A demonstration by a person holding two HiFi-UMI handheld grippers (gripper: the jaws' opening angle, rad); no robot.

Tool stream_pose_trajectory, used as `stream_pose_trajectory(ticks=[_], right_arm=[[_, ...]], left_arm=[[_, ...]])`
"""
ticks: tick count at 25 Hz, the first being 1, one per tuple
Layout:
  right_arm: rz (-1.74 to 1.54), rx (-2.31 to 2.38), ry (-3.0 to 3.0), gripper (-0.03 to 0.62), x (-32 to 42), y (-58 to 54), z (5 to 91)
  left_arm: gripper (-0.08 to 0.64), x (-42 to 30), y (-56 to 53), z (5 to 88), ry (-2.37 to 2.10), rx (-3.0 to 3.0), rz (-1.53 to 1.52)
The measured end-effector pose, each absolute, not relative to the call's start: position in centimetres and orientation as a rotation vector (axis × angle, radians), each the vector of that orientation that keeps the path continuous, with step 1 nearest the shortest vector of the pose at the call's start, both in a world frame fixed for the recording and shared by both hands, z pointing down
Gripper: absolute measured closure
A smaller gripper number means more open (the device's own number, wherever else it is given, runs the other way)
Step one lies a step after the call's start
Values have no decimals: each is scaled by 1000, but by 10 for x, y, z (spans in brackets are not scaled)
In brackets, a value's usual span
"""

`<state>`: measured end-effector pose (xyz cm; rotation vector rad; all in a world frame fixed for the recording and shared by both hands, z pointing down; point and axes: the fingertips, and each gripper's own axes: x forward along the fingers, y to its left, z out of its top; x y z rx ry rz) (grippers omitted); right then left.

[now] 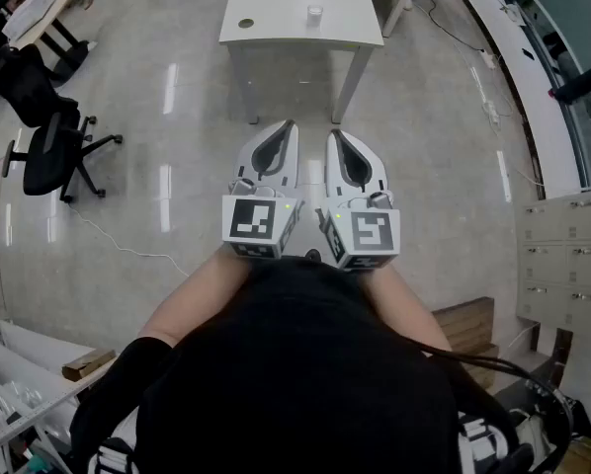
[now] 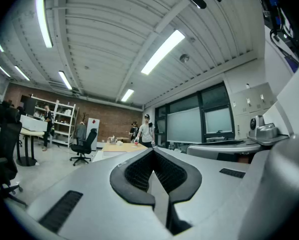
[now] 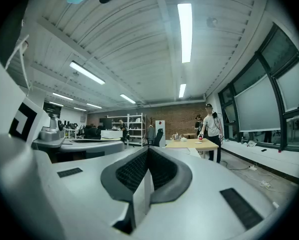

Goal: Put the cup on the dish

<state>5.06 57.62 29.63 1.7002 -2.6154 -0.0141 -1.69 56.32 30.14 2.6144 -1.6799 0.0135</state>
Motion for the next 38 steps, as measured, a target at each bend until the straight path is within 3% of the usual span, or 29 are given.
stream_pose_trajectory(ticks=[38], right_arm=[[52,1569,-2696,580,113,566,314]], left_arm=[[554,43,561,321,-1802,2532,84]])
